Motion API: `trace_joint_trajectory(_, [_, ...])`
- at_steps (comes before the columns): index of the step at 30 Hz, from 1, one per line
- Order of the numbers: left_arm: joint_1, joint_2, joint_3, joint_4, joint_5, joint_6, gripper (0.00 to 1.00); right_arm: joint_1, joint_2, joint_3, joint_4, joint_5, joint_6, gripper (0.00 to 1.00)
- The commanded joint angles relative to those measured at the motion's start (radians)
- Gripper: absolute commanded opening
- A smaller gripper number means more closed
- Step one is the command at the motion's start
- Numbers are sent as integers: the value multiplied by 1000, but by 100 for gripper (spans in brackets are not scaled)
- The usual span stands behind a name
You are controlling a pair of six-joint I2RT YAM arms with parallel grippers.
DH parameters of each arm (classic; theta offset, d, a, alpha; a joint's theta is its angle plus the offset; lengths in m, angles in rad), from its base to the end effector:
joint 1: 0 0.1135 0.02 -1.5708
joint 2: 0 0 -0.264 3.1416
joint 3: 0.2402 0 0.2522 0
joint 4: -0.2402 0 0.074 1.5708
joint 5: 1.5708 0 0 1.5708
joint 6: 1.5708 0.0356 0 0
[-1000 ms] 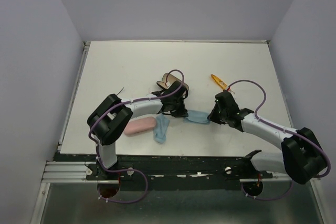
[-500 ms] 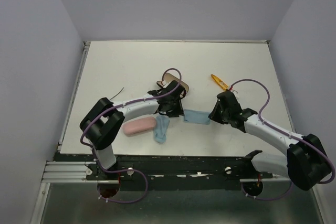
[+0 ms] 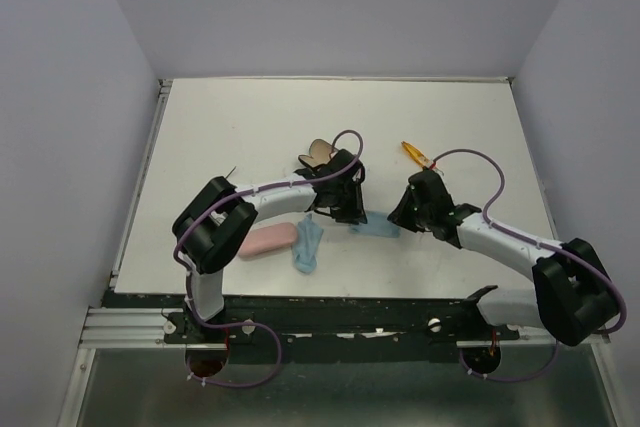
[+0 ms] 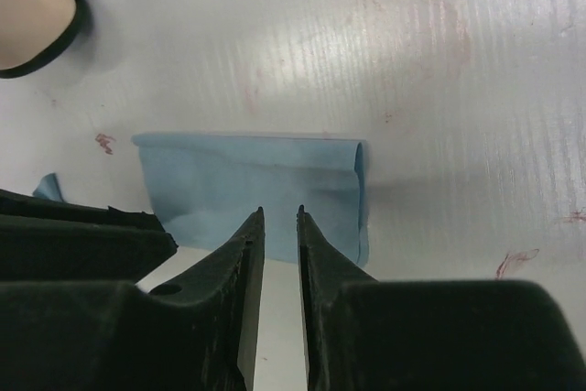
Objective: Organize the sunglasses
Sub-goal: Smooth out the folded cleaning cloth at the center of the board.
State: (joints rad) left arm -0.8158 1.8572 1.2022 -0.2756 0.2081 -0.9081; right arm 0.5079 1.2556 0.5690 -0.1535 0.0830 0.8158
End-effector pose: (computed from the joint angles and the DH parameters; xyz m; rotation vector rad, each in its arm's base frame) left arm 0.2622 -0.2894 0.1778 -0.0317 2.7462 -0.8773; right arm 0.2100 0.1135 0.1741 0.4176 2.4352 0.4999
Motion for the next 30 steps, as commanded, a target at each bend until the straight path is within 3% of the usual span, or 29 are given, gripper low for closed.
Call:
trace_joint_trajectory(1, [-3, 2, -22, -39, -22, 34, 35, -9, 50, -20, 37, -11, 16, 28])
trace_joint_trajectory(8, [7, 13, -72, -80, -56, 38, 36, -12, 59, -47, 12, 29, -1, 29])
trace_joint_trajectory(16, [24, -124, -156, -66, -101, 49, 40, -16, 44, -58, 2, 41, -20, 29])
trace_joint_trajectory(21, [32, -199, -147, -112, -170, 69, 66, -17, -27, -26, -41, 29, -52, 32])
trace_joint_trajectory(23, [40, -193, -127, -120, -176, 80, 71, -17, -51, -17, -63, 29, -61, 33])
trace_joint_trajectory(30, [41, -72, -4, -160, -147, 123, 70, -17, -45, -4, -101, 75, -63, 40])
